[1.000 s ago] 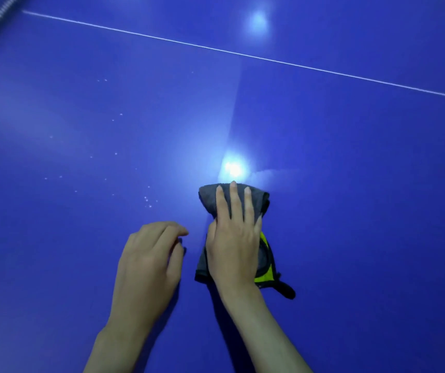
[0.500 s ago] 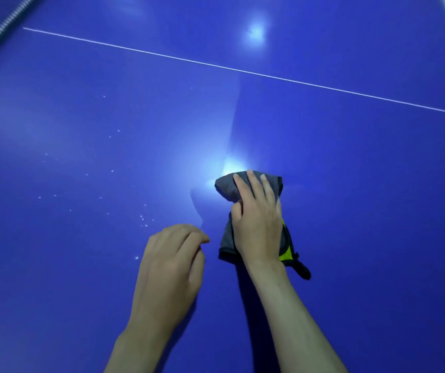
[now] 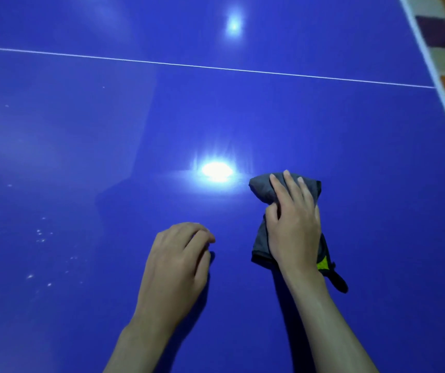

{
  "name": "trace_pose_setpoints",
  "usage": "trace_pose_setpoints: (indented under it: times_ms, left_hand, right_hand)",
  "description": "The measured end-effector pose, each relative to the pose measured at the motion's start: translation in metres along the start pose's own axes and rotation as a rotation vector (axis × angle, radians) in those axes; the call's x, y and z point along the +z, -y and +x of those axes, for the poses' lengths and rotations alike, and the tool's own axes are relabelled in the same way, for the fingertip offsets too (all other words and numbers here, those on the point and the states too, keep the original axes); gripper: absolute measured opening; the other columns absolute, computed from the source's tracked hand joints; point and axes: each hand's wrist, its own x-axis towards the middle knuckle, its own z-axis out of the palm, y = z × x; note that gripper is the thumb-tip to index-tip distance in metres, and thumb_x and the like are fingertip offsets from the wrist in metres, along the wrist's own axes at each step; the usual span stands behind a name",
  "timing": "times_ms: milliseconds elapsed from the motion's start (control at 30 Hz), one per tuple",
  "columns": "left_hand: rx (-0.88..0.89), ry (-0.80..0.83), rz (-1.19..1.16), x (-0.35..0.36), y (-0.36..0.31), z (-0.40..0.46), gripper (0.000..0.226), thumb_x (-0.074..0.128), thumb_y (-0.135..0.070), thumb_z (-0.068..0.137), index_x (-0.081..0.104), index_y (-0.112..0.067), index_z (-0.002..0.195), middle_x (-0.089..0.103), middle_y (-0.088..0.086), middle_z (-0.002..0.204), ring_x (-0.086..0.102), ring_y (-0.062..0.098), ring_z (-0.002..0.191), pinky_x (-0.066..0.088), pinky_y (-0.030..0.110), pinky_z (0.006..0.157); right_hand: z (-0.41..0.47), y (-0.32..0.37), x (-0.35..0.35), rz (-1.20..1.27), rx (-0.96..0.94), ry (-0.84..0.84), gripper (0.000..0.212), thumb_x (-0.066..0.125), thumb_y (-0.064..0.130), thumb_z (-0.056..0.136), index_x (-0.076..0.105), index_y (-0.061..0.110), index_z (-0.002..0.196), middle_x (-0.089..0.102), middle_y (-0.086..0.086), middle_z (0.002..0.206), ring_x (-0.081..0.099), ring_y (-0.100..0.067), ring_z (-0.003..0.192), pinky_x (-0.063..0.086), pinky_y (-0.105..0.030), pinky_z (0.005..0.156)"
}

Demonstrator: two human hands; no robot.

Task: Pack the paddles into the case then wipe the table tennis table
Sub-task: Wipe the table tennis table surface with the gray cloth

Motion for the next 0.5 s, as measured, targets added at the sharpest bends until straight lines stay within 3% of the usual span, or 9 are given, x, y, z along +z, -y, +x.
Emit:
trace_pose_setpoints:
  times_ms: [500]
  left_hand:
    - [0.085, 0.099, -0.035, 0.122, -0.182, 0.091, 0.019, 0.047, -0.019, 0.093, 0.066, -0.018, 0.096, 0.064, -0.007, 0.104, 0.059, 0.019, 0.098, 0.036, 0.031, 0.082]
  right_hand:
    - [0.033, -0.248, -0.113, -0.016, 0.17, -0.004, 0.055, 0.057, 0.015, 0.101, 0.049, 0.033, 0.152, 0.035, 0.011, 0.165, 0.022, -0.014, 0.157, 0.033, -0.058, 0.121]
